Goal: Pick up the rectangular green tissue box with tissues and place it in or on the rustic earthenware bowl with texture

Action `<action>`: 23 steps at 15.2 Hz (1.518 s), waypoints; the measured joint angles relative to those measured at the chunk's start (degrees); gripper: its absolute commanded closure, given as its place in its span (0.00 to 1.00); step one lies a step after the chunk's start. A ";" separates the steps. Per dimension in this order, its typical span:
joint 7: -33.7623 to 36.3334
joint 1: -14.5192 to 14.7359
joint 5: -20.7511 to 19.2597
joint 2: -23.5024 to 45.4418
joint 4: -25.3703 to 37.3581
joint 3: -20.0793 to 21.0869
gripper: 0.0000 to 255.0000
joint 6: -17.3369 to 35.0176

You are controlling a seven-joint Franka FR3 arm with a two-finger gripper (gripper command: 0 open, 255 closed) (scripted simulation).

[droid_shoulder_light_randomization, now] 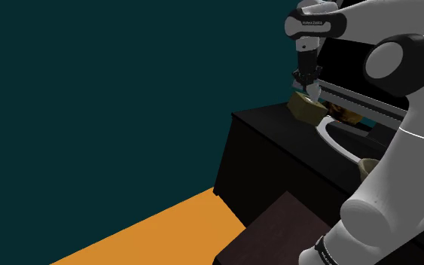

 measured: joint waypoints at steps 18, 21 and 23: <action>-5.57 -2.37 -6.35 -21.42 -17.95 -2.53 1.00 -0.85; -7.04 -3.27 -8.28 -27.19 -22.46 -3.09 1.00 -1.31; -8.14 -3.95 -9.54 -30.63 -25.19 -3.57 1.00 -1.48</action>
